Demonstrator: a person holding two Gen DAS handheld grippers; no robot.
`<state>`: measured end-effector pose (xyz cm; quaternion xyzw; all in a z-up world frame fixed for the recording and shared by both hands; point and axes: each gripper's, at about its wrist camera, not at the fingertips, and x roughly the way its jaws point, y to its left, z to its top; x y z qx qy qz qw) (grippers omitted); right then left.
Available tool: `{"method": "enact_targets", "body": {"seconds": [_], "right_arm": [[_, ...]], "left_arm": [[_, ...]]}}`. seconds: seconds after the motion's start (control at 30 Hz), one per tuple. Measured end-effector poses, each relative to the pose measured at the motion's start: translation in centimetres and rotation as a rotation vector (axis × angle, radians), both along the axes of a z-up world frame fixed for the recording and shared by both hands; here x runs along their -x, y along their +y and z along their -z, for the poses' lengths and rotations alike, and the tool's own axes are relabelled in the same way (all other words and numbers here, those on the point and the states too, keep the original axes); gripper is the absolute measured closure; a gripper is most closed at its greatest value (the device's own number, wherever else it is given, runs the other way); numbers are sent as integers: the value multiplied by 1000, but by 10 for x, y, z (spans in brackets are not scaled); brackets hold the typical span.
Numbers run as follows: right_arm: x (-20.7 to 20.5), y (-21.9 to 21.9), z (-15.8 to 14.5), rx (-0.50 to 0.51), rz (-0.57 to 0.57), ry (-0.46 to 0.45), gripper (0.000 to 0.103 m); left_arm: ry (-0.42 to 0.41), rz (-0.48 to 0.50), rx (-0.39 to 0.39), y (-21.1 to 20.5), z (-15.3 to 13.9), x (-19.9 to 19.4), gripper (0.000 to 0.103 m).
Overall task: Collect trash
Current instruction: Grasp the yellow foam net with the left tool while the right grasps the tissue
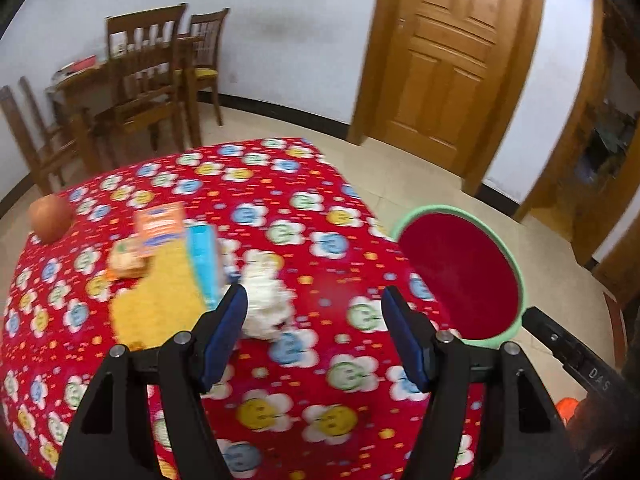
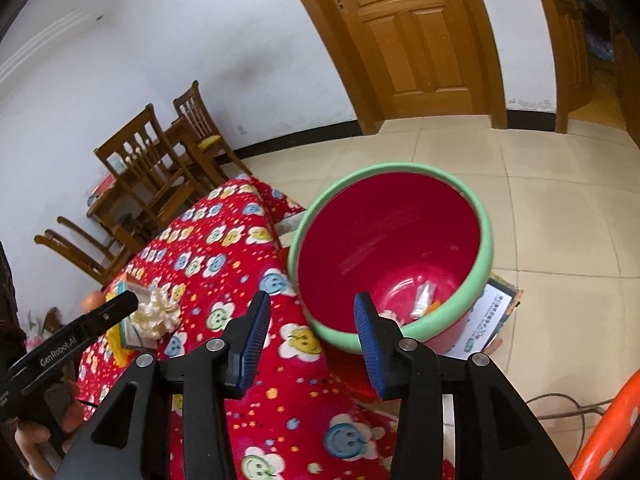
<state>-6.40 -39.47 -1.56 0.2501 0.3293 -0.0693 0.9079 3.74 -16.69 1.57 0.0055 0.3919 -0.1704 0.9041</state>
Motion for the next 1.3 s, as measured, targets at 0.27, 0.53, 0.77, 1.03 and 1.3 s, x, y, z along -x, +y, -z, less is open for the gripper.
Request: {"method": "enact_targets", "body": {"seconds": [0.27,0.53,0.77,1.03,1.3], "right_arm": [[-7,21,-3,15,-43,3,59],[-11,31,-4,24,-62,9,58],[-19,45,-4,29,-95,19,58],[-33,66,-1,34,-147,35,58],[-50,96,-1,32,-224,39,58]], "left_arm": [[19,-96,-4,36,6,-7,34],[42,-153,4,58,21,-16,34],[69,-169,50,72,29,-20,40],[116,-145,148,88,35,-22,73],[124,-134,204,102,33,-19,92]]}}
